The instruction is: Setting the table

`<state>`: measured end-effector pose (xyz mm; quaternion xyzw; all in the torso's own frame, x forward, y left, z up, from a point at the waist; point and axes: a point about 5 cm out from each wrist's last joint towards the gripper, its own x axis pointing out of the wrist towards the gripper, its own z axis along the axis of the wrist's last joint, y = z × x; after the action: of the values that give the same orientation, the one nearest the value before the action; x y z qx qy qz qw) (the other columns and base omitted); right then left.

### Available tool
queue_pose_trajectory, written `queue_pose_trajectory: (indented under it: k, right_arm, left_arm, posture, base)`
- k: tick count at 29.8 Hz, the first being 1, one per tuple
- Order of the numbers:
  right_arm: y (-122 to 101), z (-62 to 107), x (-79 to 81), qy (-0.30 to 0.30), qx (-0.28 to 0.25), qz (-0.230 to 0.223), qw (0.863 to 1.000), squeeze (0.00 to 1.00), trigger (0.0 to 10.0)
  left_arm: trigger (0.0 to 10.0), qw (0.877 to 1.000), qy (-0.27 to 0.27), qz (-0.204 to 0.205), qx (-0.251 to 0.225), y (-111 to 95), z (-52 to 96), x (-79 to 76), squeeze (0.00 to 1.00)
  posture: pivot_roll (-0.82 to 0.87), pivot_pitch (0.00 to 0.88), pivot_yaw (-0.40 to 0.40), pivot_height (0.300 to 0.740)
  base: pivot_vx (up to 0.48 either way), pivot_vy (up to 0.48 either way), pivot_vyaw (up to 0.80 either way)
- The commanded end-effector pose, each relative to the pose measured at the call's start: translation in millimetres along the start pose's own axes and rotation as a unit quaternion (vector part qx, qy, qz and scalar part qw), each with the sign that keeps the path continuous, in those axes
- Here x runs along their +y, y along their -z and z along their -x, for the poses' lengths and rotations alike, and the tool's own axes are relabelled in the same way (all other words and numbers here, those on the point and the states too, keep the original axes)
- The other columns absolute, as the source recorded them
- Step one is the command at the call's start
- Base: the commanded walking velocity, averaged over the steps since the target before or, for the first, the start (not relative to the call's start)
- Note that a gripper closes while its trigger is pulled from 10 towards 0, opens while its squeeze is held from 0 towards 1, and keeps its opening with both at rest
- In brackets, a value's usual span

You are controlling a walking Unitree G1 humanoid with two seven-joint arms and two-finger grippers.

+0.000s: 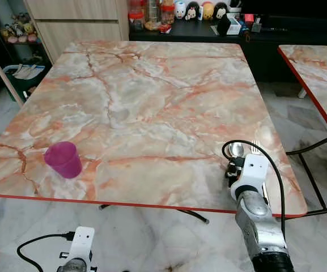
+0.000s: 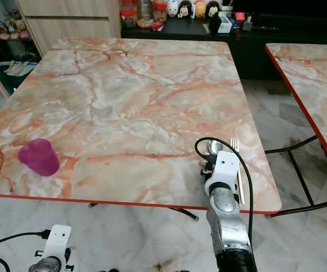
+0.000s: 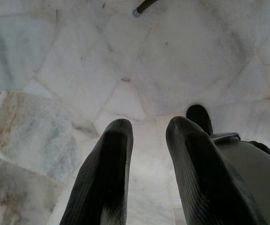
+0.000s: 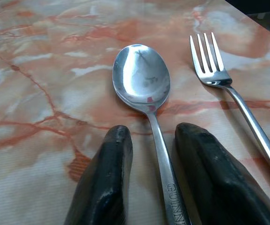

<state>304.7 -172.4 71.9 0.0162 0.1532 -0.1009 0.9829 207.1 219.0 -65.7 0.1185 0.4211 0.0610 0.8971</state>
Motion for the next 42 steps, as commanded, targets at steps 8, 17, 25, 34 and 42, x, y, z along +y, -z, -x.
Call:
queue_pose_trajectory:
  k: [8, 17, 25, 34, 42]
  right_arm:
    - [12.4, 0.1, 2.3, -0.001, 0.033, -0.003, 0.999, 0.00, 0.0]
    - [12.4, -0.8, -0.2, -0.005, 0.034, -0.003, 0.999, 0.00, 0.0]
    - [-13.3, -4.3, 9.0, -0.025, -0.026, -0.016, 0.999, 0.00, 0.0]
    - [-79.0, 1.5, 31.9, -0.096, -0.181, 0.014, 0.979, 0.00, 10.0]
    - [-95.9, -1.7, 33.6, -0.110, -0.220, 0.054, 0.968, 0.00, 10.0]
  left_arm:
    - [10.0, 1.000, 0.004, -0.001, 0.016, 8.5, 1.3, 2.5, 0.00]
    - [10.0, 1.000, 0.005, 0.006, 0.021, 12.5, 2.2, 0.0, 0.00]
    - [10.0, 1.000, -0.003, 0.008, 0.020, 12.4, 2.2, 1.7, 0.00]
    - [10.0, 1.000, -0.008, 0.013, 0.015, 7.8, 1.3, 0.4, 0.00]
    - [10.0, 1.000, -0.012, 0.015, 0.011, 4.4, 0.9, -3.5, 0.00]
  posture:
    - [-0.01, 0.128, 0.000, 0.740]
    - [0.00, 0.139, -0.003, 0.740]
    - [0.00, 0.133, -0.002, 0.740]
    - [-0.01, 0.122, -0.010, 0.740]
    - [-0.01, 0.121, -0.021, 0.740]
  base:
    - [0.000, 0.000, 0.00]
    - [0.000, 0.000, 0.00]
    - [0.000, 0.000, 0.00]
    - [0.000, 0.000, 0.00]
    - [0.000, -0.244, 0.00]
